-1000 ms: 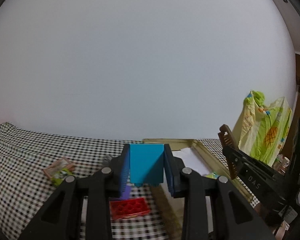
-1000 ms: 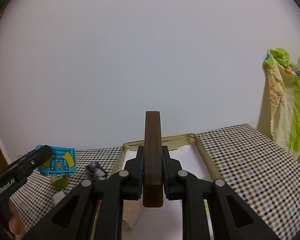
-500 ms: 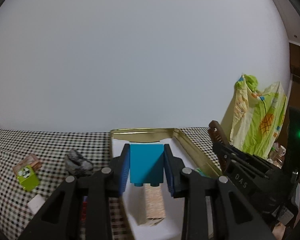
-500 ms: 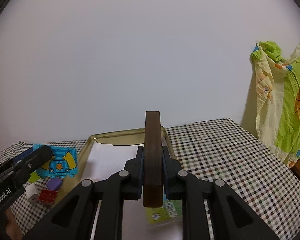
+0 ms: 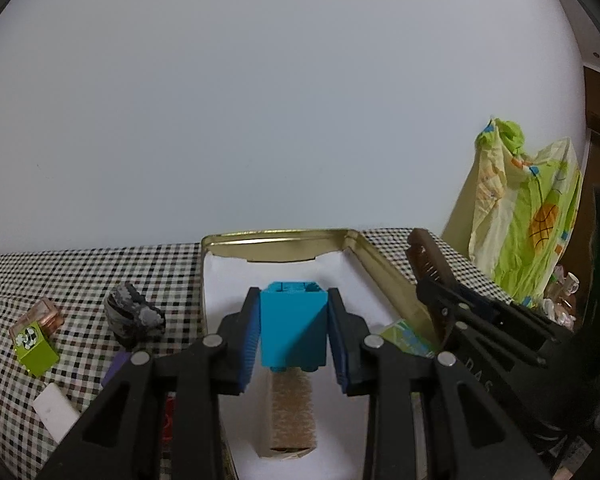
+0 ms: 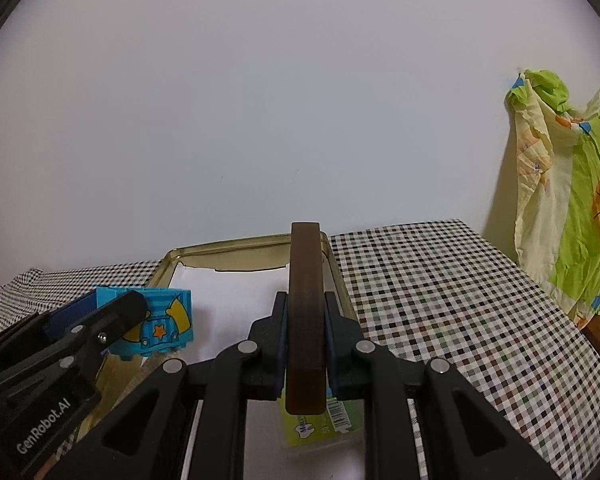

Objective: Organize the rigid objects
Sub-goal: 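Carry the blue brick and brown bar into the gold tin and release both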

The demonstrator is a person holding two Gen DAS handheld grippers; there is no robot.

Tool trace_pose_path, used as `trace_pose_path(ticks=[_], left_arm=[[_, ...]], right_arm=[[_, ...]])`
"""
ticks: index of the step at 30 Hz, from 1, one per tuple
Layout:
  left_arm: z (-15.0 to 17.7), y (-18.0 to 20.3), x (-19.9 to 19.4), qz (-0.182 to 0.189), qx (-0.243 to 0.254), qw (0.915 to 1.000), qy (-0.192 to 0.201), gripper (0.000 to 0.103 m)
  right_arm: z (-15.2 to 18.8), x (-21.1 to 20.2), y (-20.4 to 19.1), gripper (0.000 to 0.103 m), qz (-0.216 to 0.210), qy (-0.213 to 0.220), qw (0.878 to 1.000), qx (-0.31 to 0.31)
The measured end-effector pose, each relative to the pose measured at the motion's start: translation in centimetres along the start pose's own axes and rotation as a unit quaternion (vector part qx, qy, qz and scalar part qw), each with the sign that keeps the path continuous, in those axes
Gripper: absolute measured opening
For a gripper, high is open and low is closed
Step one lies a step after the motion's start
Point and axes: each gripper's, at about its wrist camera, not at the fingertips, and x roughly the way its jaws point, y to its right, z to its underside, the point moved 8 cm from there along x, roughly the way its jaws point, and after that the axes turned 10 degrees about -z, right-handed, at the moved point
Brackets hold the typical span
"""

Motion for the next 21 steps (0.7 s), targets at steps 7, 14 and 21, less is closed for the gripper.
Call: trace_pose_path(ticks=[7,14,21], left_arm=[[0.3,0.0,0.4,-0.014,0.017,0.9997,0.004,0.031],[0.4,-0.4,1.0,-0.027,0.022,0.9994,-0.005,0.031],[0.5,-0.2,1.0,-0.052,0.046,0.9976,0.000,0.032]], right_arm=[[0.6,0.9,-0.2,0.017,-0.004,-0.018,1.000,-0.006],[1.1,1.3,-1.2,0.017,-0.006,-0.025,0.999,-0.022],[1.3,1.4,-1.7,0.018,-0.005,-0.029,0.999,-0.028]])
